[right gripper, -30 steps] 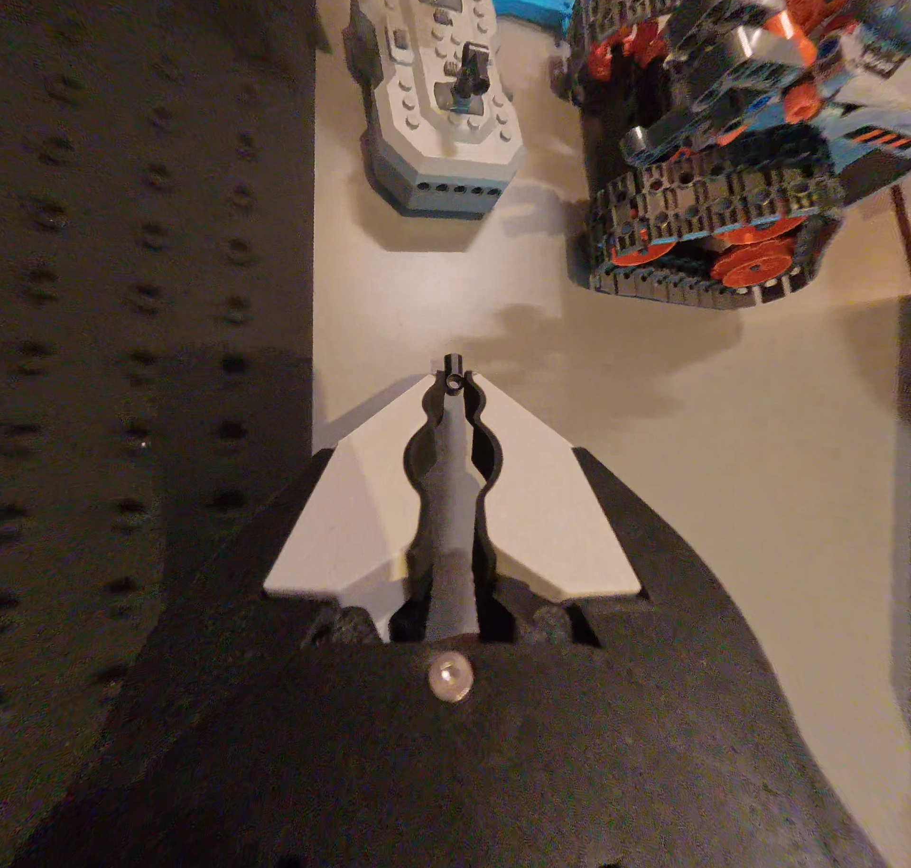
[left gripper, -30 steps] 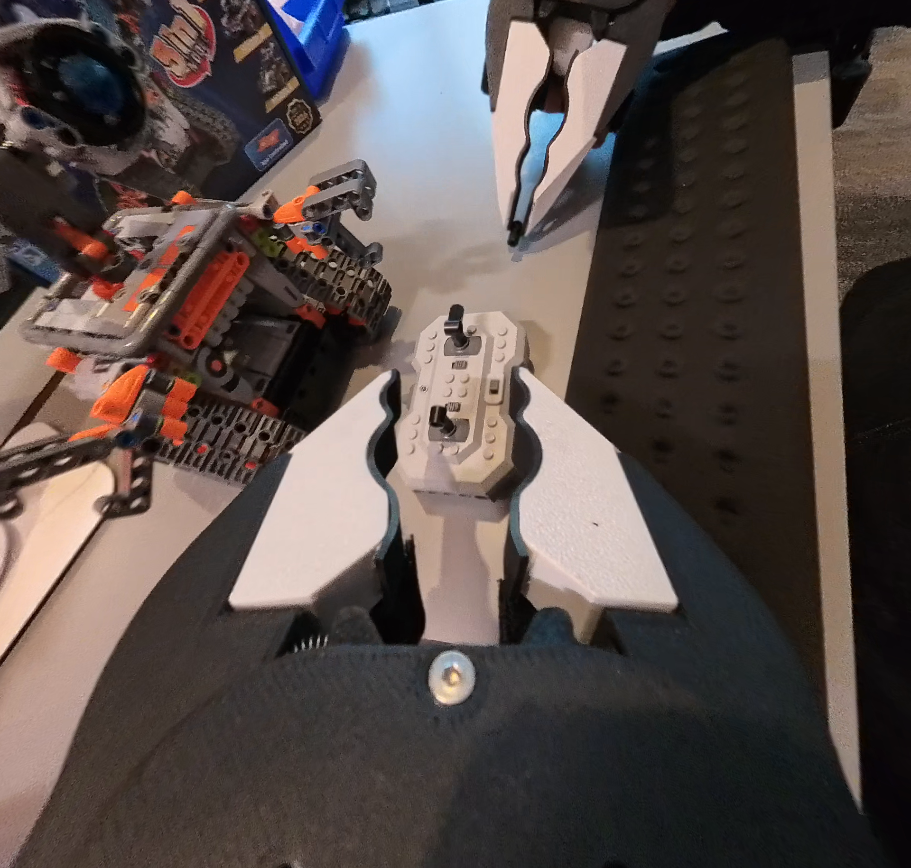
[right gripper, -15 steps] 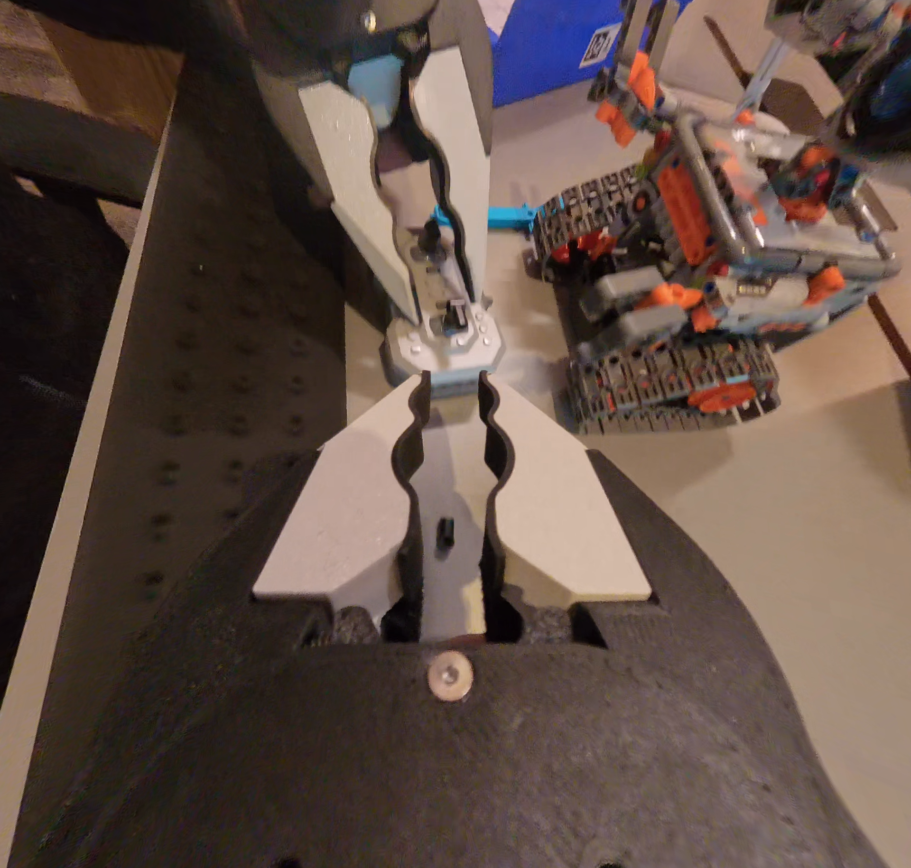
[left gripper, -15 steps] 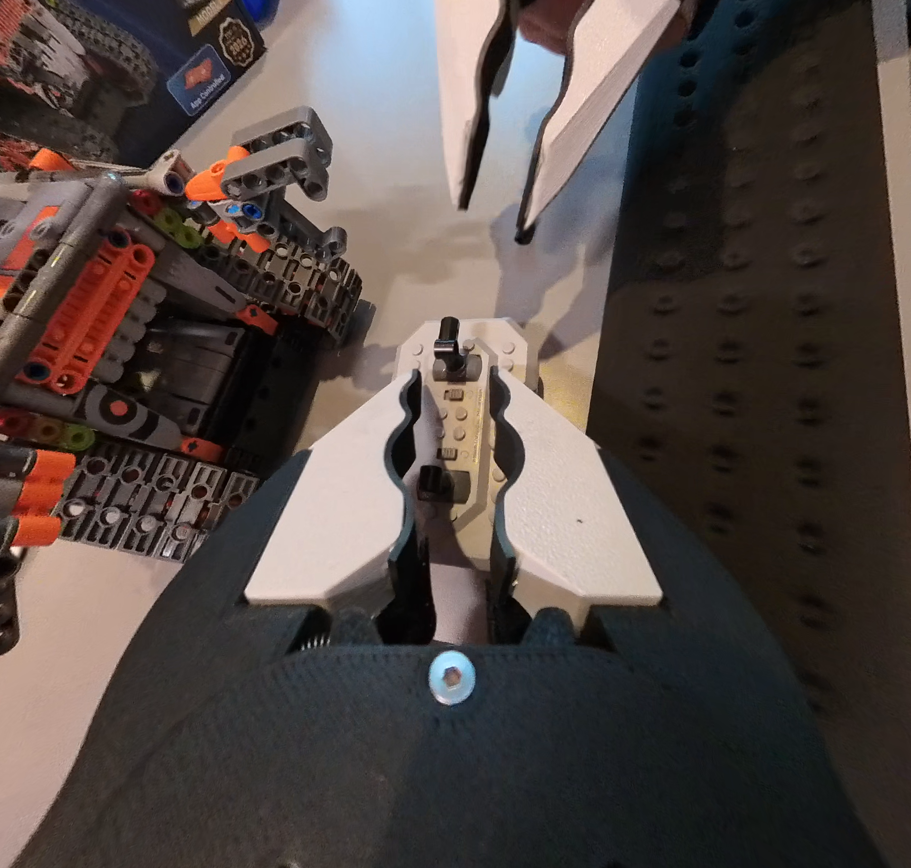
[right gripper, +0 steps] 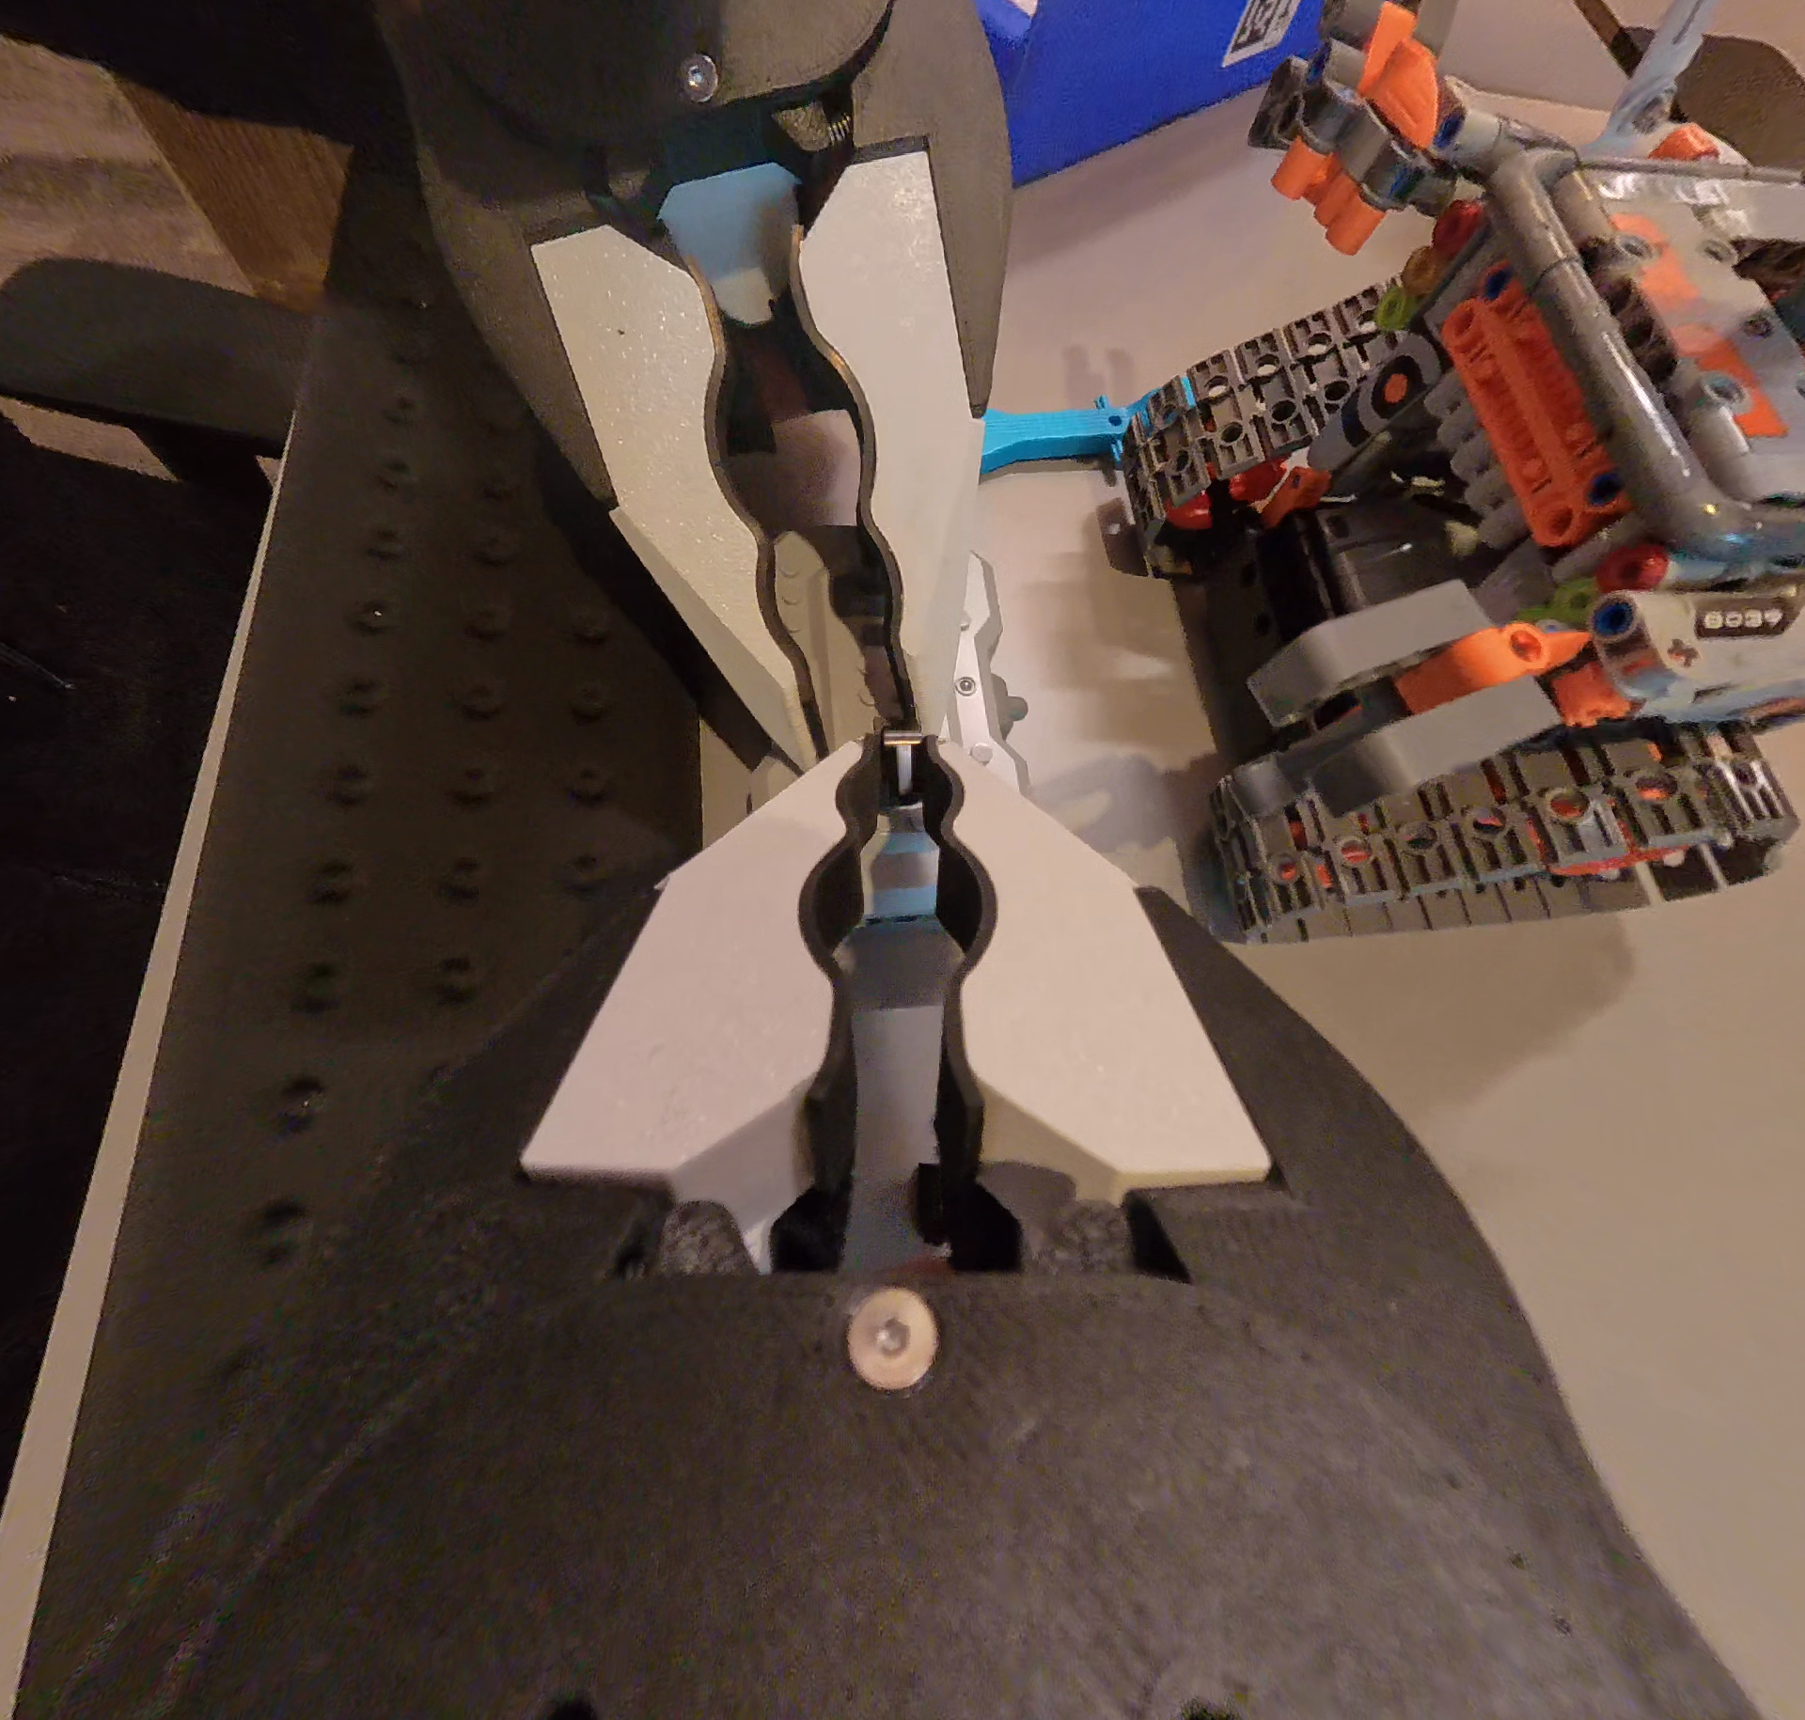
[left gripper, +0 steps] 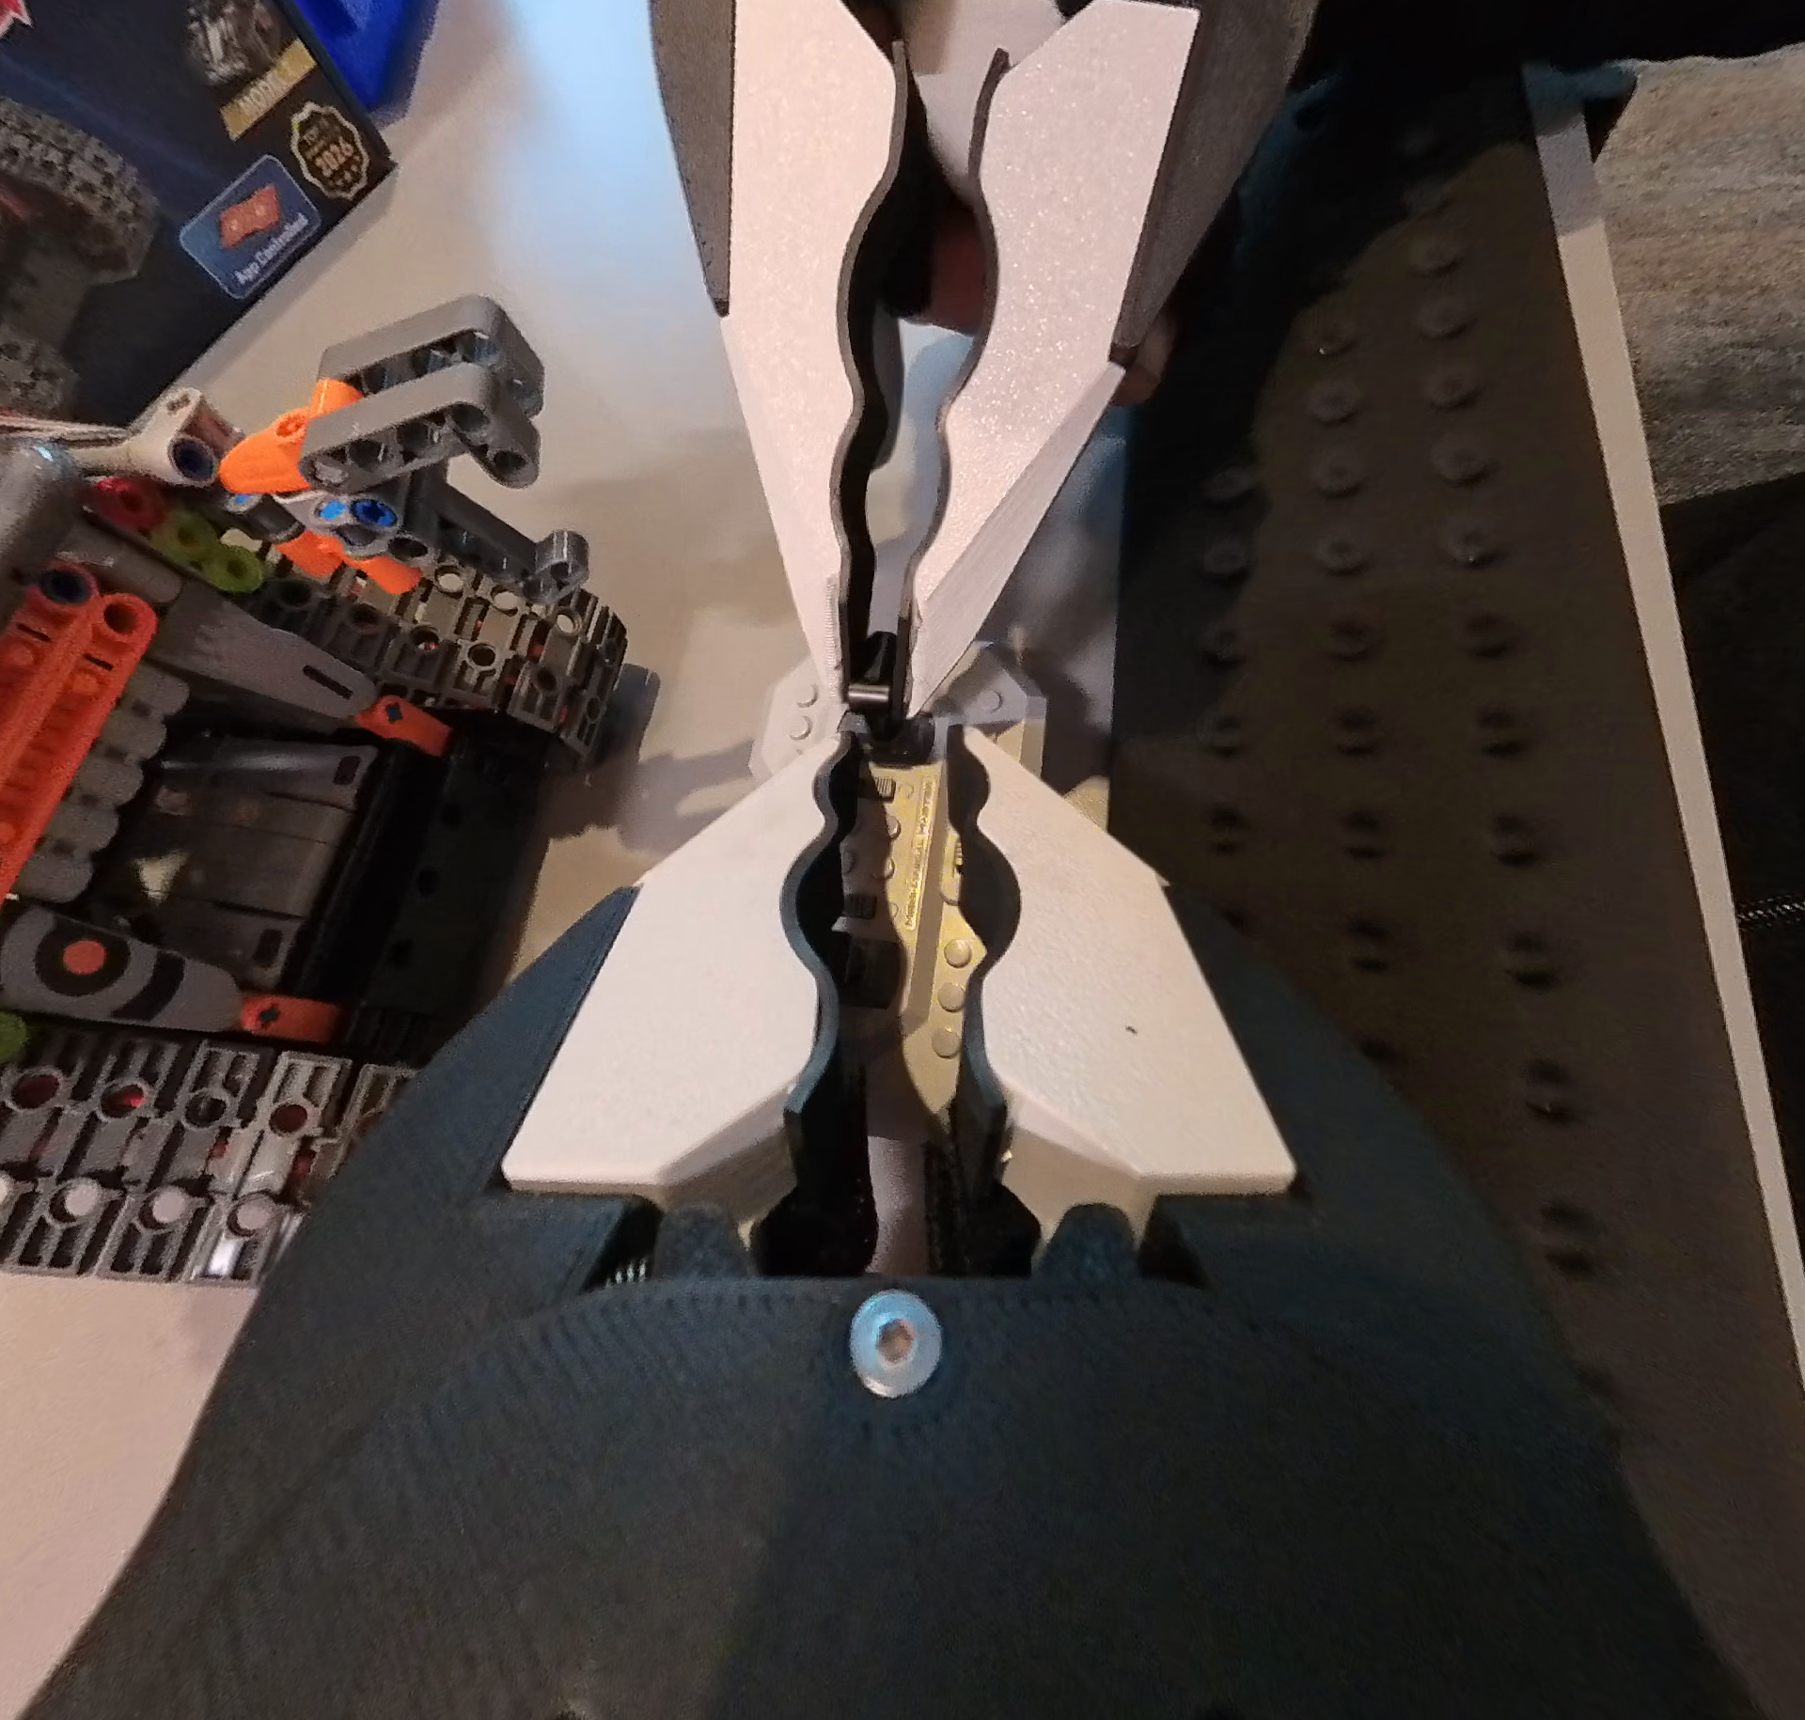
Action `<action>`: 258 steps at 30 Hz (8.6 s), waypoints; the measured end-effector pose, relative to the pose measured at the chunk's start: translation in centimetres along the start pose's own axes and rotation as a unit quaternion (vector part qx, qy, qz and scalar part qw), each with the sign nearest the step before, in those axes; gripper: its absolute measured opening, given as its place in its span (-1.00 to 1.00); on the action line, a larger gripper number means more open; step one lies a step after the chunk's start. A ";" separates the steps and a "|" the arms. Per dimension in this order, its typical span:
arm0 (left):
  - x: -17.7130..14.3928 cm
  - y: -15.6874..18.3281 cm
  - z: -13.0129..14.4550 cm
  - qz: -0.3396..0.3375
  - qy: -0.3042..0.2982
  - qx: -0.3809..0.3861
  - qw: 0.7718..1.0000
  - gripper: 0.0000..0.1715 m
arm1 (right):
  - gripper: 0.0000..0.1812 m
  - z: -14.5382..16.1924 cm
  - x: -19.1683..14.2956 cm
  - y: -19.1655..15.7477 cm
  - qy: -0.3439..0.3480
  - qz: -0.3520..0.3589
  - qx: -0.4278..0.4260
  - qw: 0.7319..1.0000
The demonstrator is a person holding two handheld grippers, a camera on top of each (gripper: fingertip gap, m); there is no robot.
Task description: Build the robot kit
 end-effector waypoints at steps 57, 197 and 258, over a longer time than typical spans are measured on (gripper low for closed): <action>0.0 -0.4 -1.8 0.018 0.035 -0.010 0.999 -0.72 | -0.95 5.4 -8.1 2.3 0.021 0.056 0.143 0.988; -0.8 0.3 1.4 -0.075 -0.039 0.046 0.995 -0.30 | -0.47 -3.5 -2.7 1.0 -0.264 -0.040 -0.007 0.964; 6.3 4.0 -11.0 -0.207 0.003 0.045 0.977 -0.05 | -0.14 7.6 -17.7 11.3 -0.138 0.125 0.036 0.982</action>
Point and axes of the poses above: each gripper's, where its closed fingertips meet, x out along the fingers, z out of its underside, y = z × x across the jaws, the point moved 10 cm from there along -x, back along the fingers, and after that the axes turned 8 degrees about -x, right-handed, at the moved point
